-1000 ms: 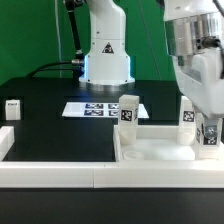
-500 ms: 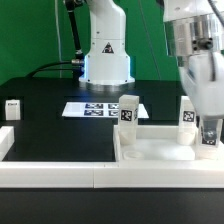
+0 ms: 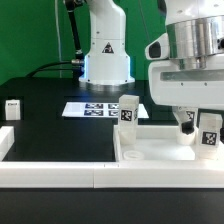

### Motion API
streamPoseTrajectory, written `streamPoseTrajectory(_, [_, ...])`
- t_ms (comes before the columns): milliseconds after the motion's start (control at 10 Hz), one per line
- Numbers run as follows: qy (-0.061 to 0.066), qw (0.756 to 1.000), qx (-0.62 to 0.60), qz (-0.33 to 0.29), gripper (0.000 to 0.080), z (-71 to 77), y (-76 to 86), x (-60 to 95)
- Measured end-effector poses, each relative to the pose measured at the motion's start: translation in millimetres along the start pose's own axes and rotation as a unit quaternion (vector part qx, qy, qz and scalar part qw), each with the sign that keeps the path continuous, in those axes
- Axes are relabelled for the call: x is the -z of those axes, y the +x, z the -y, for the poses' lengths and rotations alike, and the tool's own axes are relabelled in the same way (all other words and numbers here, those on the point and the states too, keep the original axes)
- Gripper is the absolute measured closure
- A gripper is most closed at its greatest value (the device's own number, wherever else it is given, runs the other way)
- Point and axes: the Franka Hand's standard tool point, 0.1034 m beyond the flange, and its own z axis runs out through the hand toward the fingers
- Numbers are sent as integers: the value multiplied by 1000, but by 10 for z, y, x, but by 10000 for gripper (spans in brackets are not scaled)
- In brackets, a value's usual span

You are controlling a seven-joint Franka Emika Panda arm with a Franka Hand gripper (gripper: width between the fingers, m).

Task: Assemble square table

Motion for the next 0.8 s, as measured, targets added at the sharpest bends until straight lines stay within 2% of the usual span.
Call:
streamPoseTrajectory(100, [-2,1000,24,-1,150,0,-1,0])
streamPoseTrajectory(200, [-22,992,127,-2,150,6,-52,13])
streamPoseTrajectory(300, [-39,973,228,0,150,12,-88,17])
streamPoseTrajectory(400, [-45,964,261,3,150,0,-90,14])
streamPoseTrajectory(500, [-44,966,254,2,150,1,-85,15])
streamPoseTrajectory(600, [-44,966,254,2,253,0,-84,15])
streamPoseTrajectory(700, [-44,967,253,2,389,-1,-84,14])
streamPoseTrajectory(800, [-44,978,202,1,389,1,-90,12])
